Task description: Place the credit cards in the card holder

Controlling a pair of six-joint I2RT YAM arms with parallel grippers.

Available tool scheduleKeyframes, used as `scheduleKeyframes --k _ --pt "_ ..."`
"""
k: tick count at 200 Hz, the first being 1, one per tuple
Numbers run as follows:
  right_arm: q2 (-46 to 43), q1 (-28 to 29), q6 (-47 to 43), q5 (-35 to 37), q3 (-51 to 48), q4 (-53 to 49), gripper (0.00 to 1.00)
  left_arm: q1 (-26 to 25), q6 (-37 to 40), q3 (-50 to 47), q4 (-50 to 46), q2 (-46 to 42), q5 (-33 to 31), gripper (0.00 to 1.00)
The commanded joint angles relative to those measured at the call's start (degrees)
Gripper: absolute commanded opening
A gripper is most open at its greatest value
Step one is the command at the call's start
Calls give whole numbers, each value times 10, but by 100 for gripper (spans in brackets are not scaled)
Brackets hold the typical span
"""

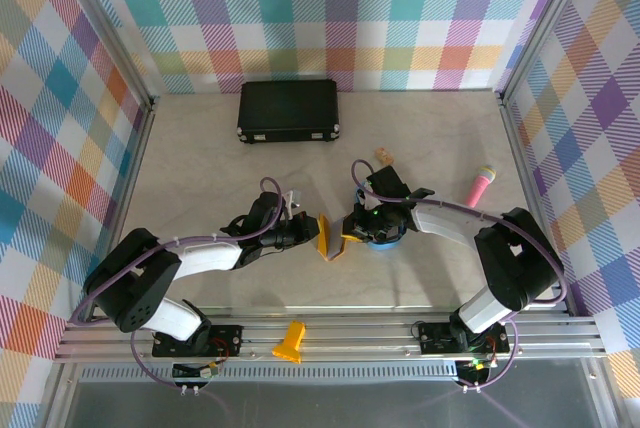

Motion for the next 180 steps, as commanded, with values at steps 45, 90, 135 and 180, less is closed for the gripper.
scheduleKeyframes --k 45,90,135,180 --pt "-38 3 -77 58 70 -111 0 -6 19 5 -2 -5 10 38" --pt "-68 52 -158 300 248 -392 0 28 91 59 -153 -111 3 67" --pt "-6 125 -166 503 377 -547 0 117 131 109 -374 -240 -41 67" --pt "65 181 -164 611 447 -627 0 153 173 125 -473 -275 -52 65"
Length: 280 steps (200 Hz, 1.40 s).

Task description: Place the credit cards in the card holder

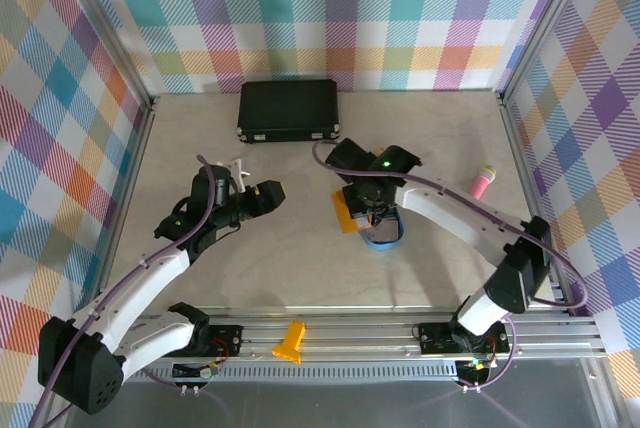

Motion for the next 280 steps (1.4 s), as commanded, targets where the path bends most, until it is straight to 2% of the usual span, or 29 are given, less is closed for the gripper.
scheduleKeyframes --k 1,34,82,104,123,149,185,204,222,237,280 --pt "37 23 -6 100 48 -95 0 7 37 10 -102 -2 -14 65" --pt "25 22 -21 46 49 -52 0 8 24 -9 -80 -6 -7 63" --pt "-81 -59 -19 -239 -51 124 0 8 24 -36 -31 -36 85 63" --pt "-96 -84 12 -325 -107 195 0 8 -17 -52 54 -51 151 63" --pt "-95 -87 42 -363 -150 255 0 6 -84 -67 125 -65 180 61" --pt "-82 -87 106 -410 -210 355 0 -8 -162 -85 187 -69 189 49" --pt "-45 -86 165 -439 -258 453 0 -32 -196 -114 171 -54 134 27" --pt "-26 -85 183 -457 -271 490 0 -37 -227 -138 216 -22 140 17" --pt "-8 -84 200 -473 -280 523 0 -51 -238 -146 257 22 149 8" --pt "9 -84 202 -481 -280 540 0 -63 -234 -145 275 52 146 5" --pt "48 -84 194 -509 -281 582 0 -66 -206 -149 244 113 83 0"
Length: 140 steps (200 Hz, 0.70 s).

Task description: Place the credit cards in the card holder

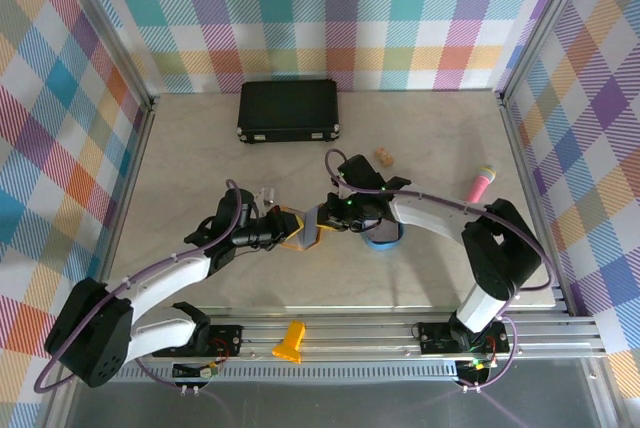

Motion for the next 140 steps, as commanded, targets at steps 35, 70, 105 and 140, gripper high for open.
scheduleKeyframes --k 35,70,105,140 --pt "33 3 -3 -50 -13 75 0 -1 47 -4 -16 60 -68 0" --pt "49 -1 -4 -65 -17 77 0 10 96 20 -65 98 -72 0" --pt "57 -9 -10 -51 -27 62 0 21 111 24 -88 130 -96 0" --pt "67 -11 -39 -20 -24 30 3 27 119 19 -61 182 -86 0"
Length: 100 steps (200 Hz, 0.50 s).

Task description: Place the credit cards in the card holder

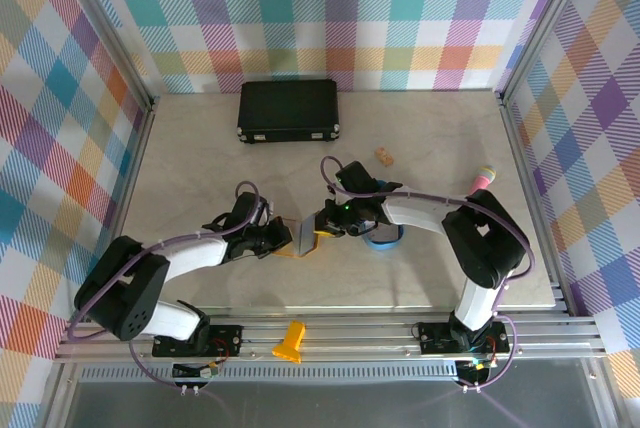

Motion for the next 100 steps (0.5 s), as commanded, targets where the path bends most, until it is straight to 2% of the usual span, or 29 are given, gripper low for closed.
scheduleKeyframes --k 1,58,100 --pt "14 -4 -31 23 -2 -26 4 6 22 5 2 30 -1 0" --pt "28 -3 -92 134 25 -129 21 9 23 11 10 70 -8 0" --pt "53 10 -135 194 60 -180 27 10 12 7 31 73 18 0"
